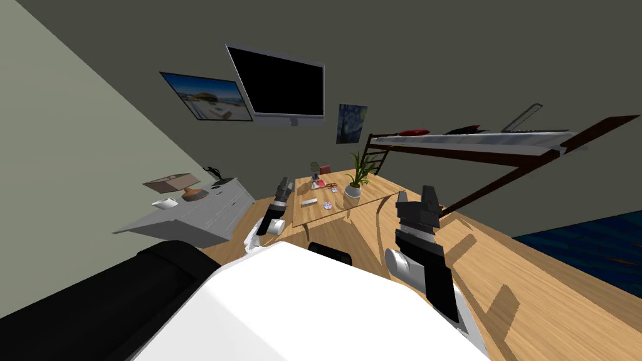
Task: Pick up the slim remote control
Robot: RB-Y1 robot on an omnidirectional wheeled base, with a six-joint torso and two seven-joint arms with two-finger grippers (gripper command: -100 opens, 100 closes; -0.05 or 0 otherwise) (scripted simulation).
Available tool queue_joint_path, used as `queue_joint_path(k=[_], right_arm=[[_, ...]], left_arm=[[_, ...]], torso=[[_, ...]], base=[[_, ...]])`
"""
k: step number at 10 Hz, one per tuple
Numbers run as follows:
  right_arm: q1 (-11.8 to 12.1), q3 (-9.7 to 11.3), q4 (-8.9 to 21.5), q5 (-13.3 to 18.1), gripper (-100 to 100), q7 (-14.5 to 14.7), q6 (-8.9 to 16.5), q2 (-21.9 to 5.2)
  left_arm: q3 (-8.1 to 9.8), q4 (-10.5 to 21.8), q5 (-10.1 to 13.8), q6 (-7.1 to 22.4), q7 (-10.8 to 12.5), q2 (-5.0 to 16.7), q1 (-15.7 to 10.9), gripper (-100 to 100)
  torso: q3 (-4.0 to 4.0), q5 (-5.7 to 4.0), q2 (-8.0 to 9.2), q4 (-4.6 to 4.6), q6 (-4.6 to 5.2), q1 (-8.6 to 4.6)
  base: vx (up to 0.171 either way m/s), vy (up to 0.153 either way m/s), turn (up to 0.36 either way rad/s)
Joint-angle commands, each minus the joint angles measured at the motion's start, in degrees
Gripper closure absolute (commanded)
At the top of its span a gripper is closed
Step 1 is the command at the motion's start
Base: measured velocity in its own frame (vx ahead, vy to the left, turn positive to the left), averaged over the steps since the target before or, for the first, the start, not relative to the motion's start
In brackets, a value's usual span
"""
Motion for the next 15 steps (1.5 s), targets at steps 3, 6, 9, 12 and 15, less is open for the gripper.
queue_joint_path(k=[3, 6, 9, 12, 15], right_arm=[[0.0, 0.0, 0.0, 0.0, 0, 0.0, 0.0, 0.0], [0.0, 0.0, 0.0, 0.0, 0, 0.0, 0.0, 0.0], [0.0, 0.0, 0.0, 0.0, 0, 0.0, 0.0, 0.0], [0.0, 0.0, 0.0, 0.0, 0, 0.0, 0.0, 0.0], [0.0, 0.0, 0.0, 0.0, 0, 0.0, 0.0, 0.0]], left_arm=[[1.25, 4.7, 4.8, 6.6, 2.6, 4.1, -2.4, -100], [1.72, 7.3, 6.9, 10.8, 3.5, 5.7, -3.2, -100], [2.59, 11.6, 11.5, 16.3, 5.5, 8.9, -4.6, -100], [2.98, 14.5, 13.9, 19.7, 6.5, 10.5, -5.2, -100], [3.66, 19.0, 19.0, 25.1, 8.3, 13.8, -6.1, -100]], torso=[[0.00, 0.01, -0.01, 0.00, -0.02, 0.08], [0.01, 0.00, 0.01, 0.00, -0.03, 0.06], [0.02, 0.03, 0.04, 0.01, -0.07, 0.21], [0.01, 0.04, 0.02, 0.00, -0.04, 0.23], [0.06, 0.03, 0.10, 0.02, -0.09, 0.24]], base=[[0.053, -0.139, -0.201], [0.050, -0.114, -0.141], [0.059, -0.092, -0.206], [0.058, -0.076, -0.158], [0.057, -0.082, -0.196]])
